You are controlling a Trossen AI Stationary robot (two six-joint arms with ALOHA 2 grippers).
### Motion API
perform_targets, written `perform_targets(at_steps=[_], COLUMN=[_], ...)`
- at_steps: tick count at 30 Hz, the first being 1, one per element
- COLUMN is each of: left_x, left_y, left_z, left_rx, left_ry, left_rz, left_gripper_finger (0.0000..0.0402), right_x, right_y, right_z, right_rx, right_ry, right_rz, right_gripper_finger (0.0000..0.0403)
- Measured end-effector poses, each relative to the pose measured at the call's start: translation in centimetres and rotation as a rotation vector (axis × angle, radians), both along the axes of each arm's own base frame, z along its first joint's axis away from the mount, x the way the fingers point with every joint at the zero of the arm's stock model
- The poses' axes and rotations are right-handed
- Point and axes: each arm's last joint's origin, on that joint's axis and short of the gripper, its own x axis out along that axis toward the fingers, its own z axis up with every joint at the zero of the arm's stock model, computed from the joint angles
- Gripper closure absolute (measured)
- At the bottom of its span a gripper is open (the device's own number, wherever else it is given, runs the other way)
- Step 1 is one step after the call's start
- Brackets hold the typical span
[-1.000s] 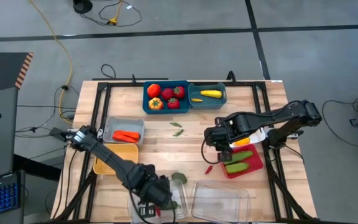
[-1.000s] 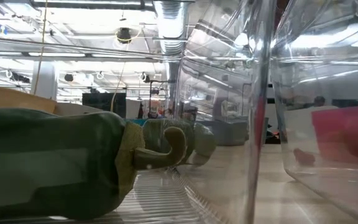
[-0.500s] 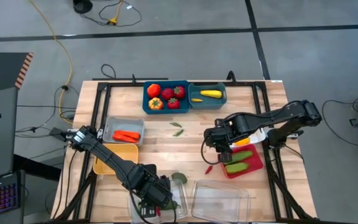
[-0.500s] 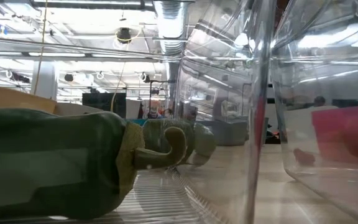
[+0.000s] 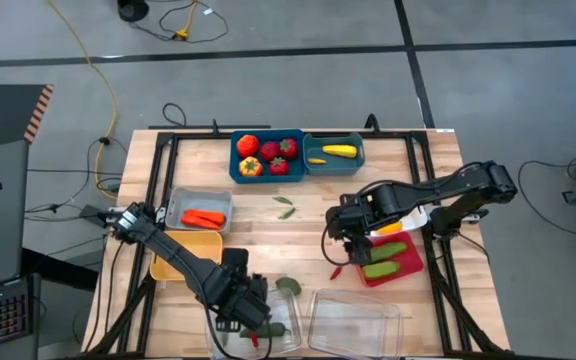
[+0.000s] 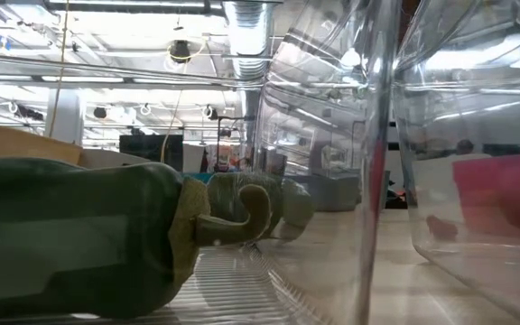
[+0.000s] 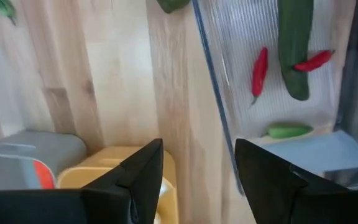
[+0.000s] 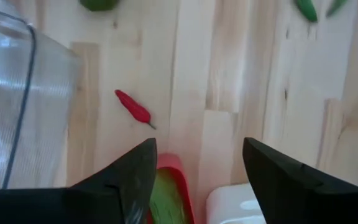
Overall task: Sort produce into baskets
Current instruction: Put the red chili pepper into the left transparent bin
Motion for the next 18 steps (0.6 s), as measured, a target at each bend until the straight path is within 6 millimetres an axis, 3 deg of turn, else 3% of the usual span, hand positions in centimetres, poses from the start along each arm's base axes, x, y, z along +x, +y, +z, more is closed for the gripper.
perform_targets(at_steps=[10, 18], left_x=[-0.7, -0.8], left_y=[-0.4, -0.7], left_z=[0.7, 1.6], left_rx=[0.041, 0.038], left_ry=[-0.051, -0.163], left_rz=[-0.019, -0.029], left_gripper_finger=[0.0225, 0.0233], right_x=[1.0, 1.4], right_y=[1.2, 2.6], right_z=[-0.2, -4.3], right_rx=[-0.019, -0.038], right_ry=[-0.098, 0.020], right_rz=[0.166, 0.239], right_gripper_finger=[0.0137, 0.0138])
